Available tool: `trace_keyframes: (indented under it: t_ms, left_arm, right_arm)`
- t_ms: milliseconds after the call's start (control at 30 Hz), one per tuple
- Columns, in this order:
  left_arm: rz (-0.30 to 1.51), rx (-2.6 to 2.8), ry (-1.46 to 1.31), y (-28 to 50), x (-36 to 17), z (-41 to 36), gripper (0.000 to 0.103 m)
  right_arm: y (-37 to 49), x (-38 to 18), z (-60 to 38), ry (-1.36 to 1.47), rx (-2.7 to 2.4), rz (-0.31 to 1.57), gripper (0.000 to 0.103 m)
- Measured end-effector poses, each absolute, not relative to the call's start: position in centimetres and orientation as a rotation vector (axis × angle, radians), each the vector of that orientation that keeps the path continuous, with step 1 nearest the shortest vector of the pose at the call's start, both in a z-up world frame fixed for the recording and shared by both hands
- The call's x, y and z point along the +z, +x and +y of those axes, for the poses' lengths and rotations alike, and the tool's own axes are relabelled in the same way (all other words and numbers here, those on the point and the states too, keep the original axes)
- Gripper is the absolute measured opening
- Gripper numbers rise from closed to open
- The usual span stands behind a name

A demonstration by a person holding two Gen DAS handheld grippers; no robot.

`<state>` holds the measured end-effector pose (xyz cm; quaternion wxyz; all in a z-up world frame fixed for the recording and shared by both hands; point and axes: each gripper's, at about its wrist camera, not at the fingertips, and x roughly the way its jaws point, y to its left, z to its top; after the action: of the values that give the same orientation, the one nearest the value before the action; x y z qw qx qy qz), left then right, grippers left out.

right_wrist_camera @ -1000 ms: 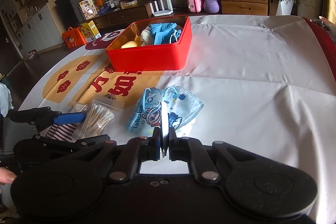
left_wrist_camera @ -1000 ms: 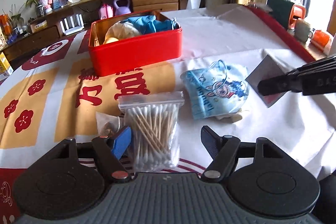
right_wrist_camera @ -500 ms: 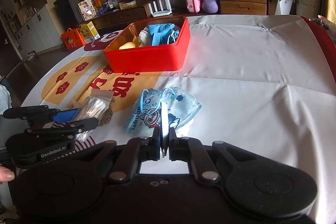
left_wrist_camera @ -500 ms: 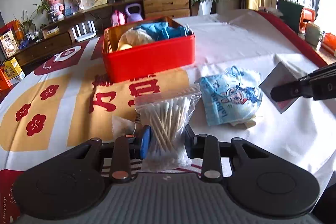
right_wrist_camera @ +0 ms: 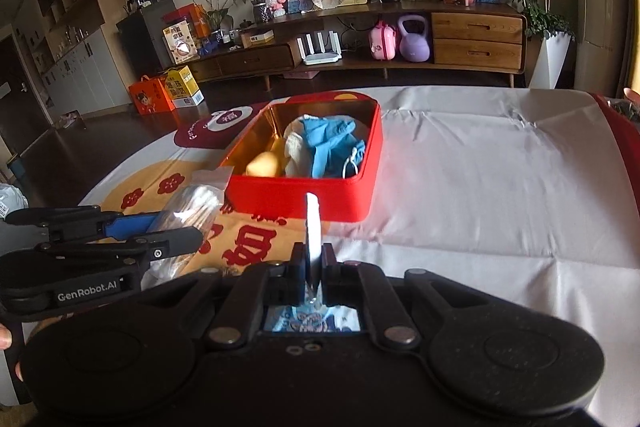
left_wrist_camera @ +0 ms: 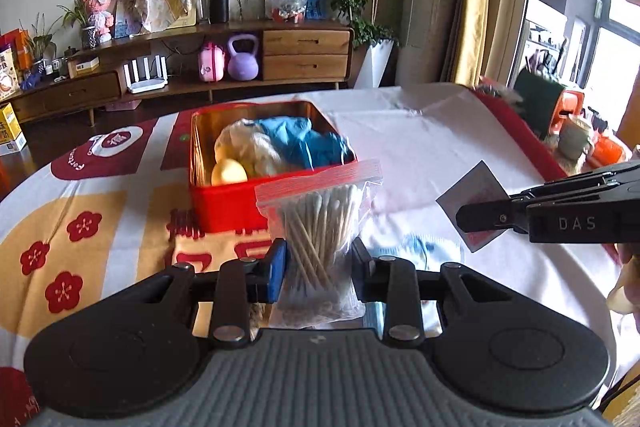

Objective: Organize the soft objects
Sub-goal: 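Carry the cotton swab bag and wipe packet over the red tin, then lower both items into the tin and open both tools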

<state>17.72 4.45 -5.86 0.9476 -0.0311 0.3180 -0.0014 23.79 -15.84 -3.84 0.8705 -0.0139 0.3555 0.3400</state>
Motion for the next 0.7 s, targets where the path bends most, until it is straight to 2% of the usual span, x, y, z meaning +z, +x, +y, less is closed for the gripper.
trace_keyframes:
  t_ms: [467,700]
  left_arm:
    - [0.611,0.057,-0.029,25.4,-3.0,9.1,0.032]
    - [0.643,0.080,-0.057,30.0,-3.7,11.3,0.032]
  right_arm:
    - [29.6,-1.3,-10.4,-0.071,0.713,0.690,0.006]
    - [33.0,-1.7,-7.9,-0.084,0.686,0.691,0.006]
